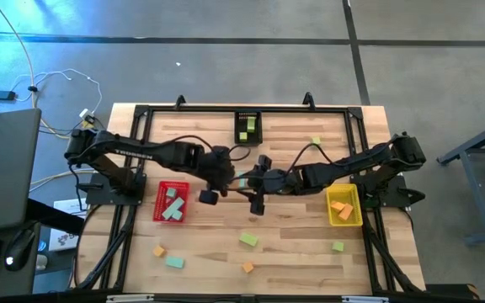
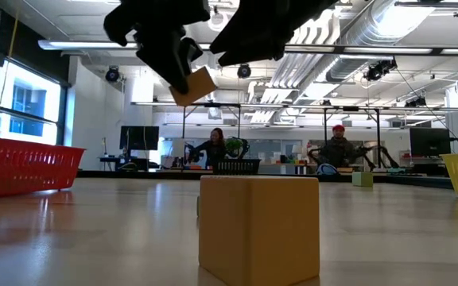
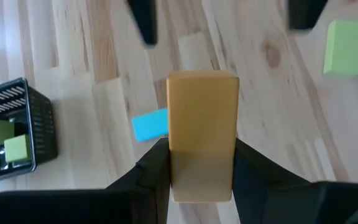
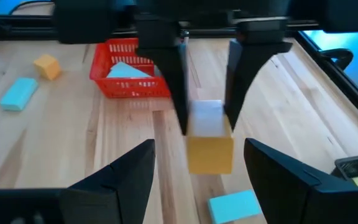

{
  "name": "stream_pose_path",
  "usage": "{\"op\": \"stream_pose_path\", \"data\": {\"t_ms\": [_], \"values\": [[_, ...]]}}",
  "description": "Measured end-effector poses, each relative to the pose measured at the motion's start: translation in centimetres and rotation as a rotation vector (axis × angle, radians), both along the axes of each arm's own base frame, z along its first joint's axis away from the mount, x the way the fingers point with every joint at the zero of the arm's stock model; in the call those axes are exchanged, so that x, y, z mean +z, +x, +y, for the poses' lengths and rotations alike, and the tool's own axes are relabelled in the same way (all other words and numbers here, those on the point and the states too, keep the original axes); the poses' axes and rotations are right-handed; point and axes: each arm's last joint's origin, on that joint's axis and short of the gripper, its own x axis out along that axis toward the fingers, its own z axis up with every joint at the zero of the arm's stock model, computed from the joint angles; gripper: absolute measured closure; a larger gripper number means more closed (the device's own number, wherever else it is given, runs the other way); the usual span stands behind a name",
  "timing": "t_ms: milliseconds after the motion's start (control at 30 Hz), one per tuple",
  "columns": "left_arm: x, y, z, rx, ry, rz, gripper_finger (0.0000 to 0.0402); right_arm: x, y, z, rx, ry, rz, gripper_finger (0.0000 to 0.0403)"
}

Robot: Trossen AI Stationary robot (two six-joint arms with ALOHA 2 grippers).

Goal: Sort & place blocks by color
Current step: Put the yellow block into the yellow bin

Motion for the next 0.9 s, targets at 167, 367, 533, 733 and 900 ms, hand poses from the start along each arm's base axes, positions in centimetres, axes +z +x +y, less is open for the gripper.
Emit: {"op": "stream_pose_path", "data": {"t_ms": [167, 367, 533, 733, 900], "values": [[0.3, 0.6, -0.6, 0.015, -0.019, -0.067, 0.0302, -0.1, -0.1, 0.0, 0.005, -0.018, 0.014, 0.0169], [0.7, 1.1, -1.2, 0.011, -0.027, -0.128, 0.0302, -0.2, -0.1, 0.0, 0.006, -0.018, 0.022, 0.0169], [0.9, 1.3, -1.5, 0.004, -0.028, -0.161, 0.0290, -0.2, -0.1, 0.0, 0.002, -0.002, 0.024, 0.0190], [0.9, 1.4, -1.5, 0.033, -0.051, -0.174, 0.0280, -0.4, -0.3, 0.0, 0.007, 0.020, 0.048, 0.0295], [0.9, 1.4, -1.5, 0.034, -0.054, -0.175, 0.0277, -0.4, -0.3, 0.0, 0.007, 0.026, 0.051, 0.0302]]}}
